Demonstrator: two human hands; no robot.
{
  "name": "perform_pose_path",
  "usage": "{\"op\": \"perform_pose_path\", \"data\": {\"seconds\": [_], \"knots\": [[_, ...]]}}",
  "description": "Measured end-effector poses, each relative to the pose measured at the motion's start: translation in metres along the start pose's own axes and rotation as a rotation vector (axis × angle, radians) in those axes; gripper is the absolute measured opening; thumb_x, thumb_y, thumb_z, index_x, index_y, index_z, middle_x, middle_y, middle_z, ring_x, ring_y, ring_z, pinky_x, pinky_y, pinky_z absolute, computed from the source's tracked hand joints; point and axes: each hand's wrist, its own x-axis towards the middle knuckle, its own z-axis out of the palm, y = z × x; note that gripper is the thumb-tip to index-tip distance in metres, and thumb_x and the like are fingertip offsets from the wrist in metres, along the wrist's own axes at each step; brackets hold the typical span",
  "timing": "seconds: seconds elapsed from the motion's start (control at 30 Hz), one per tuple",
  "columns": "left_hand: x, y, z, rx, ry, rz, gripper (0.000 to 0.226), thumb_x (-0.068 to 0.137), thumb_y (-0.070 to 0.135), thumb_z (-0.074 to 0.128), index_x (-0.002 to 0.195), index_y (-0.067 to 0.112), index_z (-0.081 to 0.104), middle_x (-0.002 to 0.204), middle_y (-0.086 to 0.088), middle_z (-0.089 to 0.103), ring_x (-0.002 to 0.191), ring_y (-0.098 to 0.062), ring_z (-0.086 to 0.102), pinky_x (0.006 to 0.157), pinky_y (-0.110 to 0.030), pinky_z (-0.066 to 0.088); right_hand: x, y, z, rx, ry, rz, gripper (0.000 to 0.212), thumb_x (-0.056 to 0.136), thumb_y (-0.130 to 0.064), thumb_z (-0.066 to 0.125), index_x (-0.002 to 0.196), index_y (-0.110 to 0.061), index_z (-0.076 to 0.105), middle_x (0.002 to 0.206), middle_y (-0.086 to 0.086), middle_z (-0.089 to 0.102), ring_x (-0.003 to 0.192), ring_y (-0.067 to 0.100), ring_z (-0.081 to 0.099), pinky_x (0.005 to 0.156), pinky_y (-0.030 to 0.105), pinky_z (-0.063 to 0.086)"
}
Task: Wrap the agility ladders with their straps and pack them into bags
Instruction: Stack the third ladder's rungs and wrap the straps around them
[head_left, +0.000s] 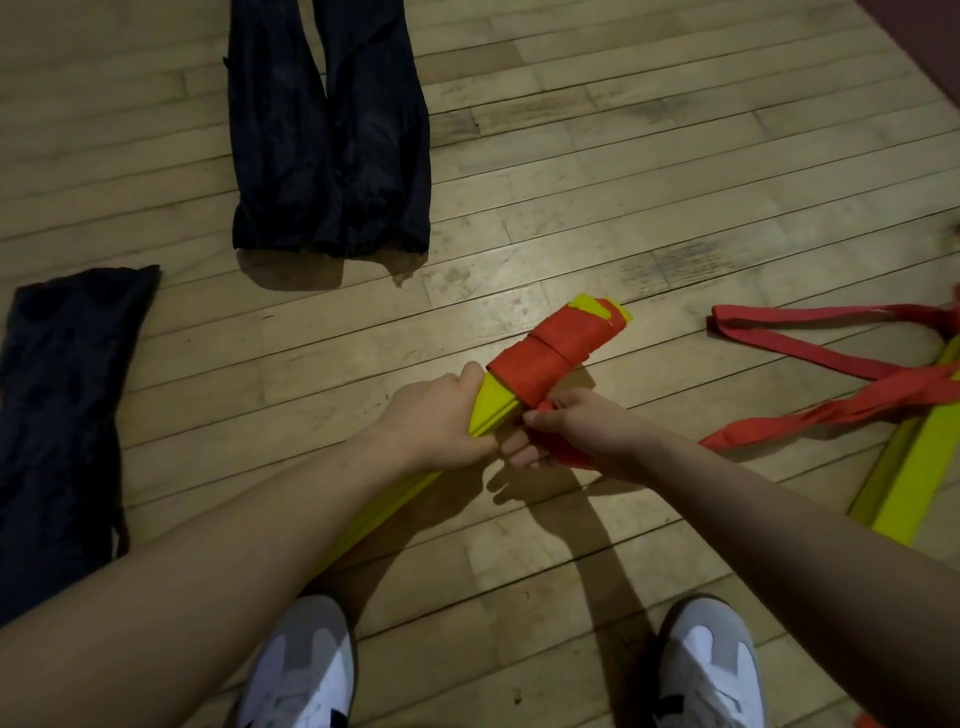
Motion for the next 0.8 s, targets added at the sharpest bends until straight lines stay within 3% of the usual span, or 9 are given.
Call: {"op": "perform_pose_path", "data": {"seconds": [0.13, 0.33, 0.43, 0.53, 0.63, 0.7, 0.8], "knots": [[0.007, -0.005, 0.001, 0.056, 0.023, -0.107, 0.068, 0.084, 0.049, 0.058, 0.132, 0.013, 0.027, 0.107, -0.012, 0.064, 0.099, -0.034, 0.061, 0.065, -0.032, 0.037, 0.000, -0.003, -0.007, -0.098, -0.011, 0.061, 0.016, 0.102, -0.009, 0.041, 0.098, -0.004, 0.056, 0.093, 0.015, 0.071, 0.080, 0.021, 0.068, 0.074, 0.031, 0.052], [0.015, -0.022, 0.003, 0.072, 0.077, -0.219, 0.068, 0.086, 0.058, 0.055, 0.131, 0.016, 0.026, 0.111, -0.007, 0.063, 0.098, -0.029, 0.062, 0.063, -0.032, 0.039, -0.008, -0.001, 0.005, -0.052, -0.061, 0.052, 0.020, 0.104, -0.008, 0.035, 0.106, -0.001, 0.053, 0.084, 0.013, 0.069, 0.069, 0.020, 0.066, 0.064, 0.028, 0.052], [0.016, -0.028, 0.002, 0.029, -0.090, -0.176, 0.076, 0.085, 0.065, 0.051, 0.135, 0.015, 0.022, 0.110, -0.009, 0.063, 0.098, -0.030, 0.062, 0.069, -0.035, 0.047, -0.007, -0.002, 0.013, -0.058, -0.070, 0.002, 0.020, 0.104, -0.008, 0.035, 0.102, -0.002, 0.053, 0.080, 0.013, 0.068, 0.060, 0.017, 0.064, 0.058, 0.026, 0.051], [0.012, -0.028, 0.006, 0.034, -0.175, -0.118, 0.063, 0.084, 0.054, 0.057, 0.125, 0.013, 0.031, 0.104, -0.012, 0.063, 0.094, -0.032, 0.061, 0.073, -0.038, 0.050, -0.005, -0.001, 0.015, -0.074, -0.034, -0.030, 0.019, 0.103, -0.008, 0.036, 0.099, -0.004, 0.054, 0.077, 0.012, 0.068, 0.056, 0.018, 0.061, 0.057, 0.027, 0.048], [0.006, -0.026, 0.010, -0.007, -0.033, -0.080, 0.050, 0.077, 0.046, 0.066, 0.109, 0.015, 0.045, 0.100, -0.008, 0.061, 0.093, -0.029, 0.059, 0.072, -0.037, 0.050, -0.005, 0.002, 0.014, -0.058, -0.029, -0.015, 0.019, 0.103, -0.007, 0.036, 0.096, -0.003, 0.054, 0.076, 0.012, 0.069, 0.056, 0.020, 0.061, 0.056, 0.028, 0.047], [0.004, -0.025, 0.009, -0.168, 0.062, -0.071, 0.043, 0.072, 0.036, 0.071, 0.103, 0.014, 0.050, 0.102, -0.005, 0.058, 0.095, -0.026, 0.057, 0.076, -0.039, 0.050, -0.005, 0.004, 0.013, -0.023, -0.026, -0.002, 0.019, 0.102, -0.006, 0.037, 0.095, -0.002, 0.055, 0.078, 0.015, 0.069, 0.060, 0.021, 0.064, 0.057, 0.027, 0.049], [0.005, -0.019, 0.005, -0.384, 0.099, -0.190, 0.039, 0.073, 0.018, 0.071, 0.101, 0.012, 0.044, 0.090, -0.004, 0.053, 0.083, -0.023, 0.056, 0.065, -0.035, 0.047, -0.004, -0.001, 0.011, -0.003, -0.036, -0.003, 0.017, 0.101, -0.008, 0.041, 0.096, -0.003, 0.057, 0.084, 0.014, 0.072, 0.071, 0.022, 0.069, 0.068, 0.029, 0.052]]}}
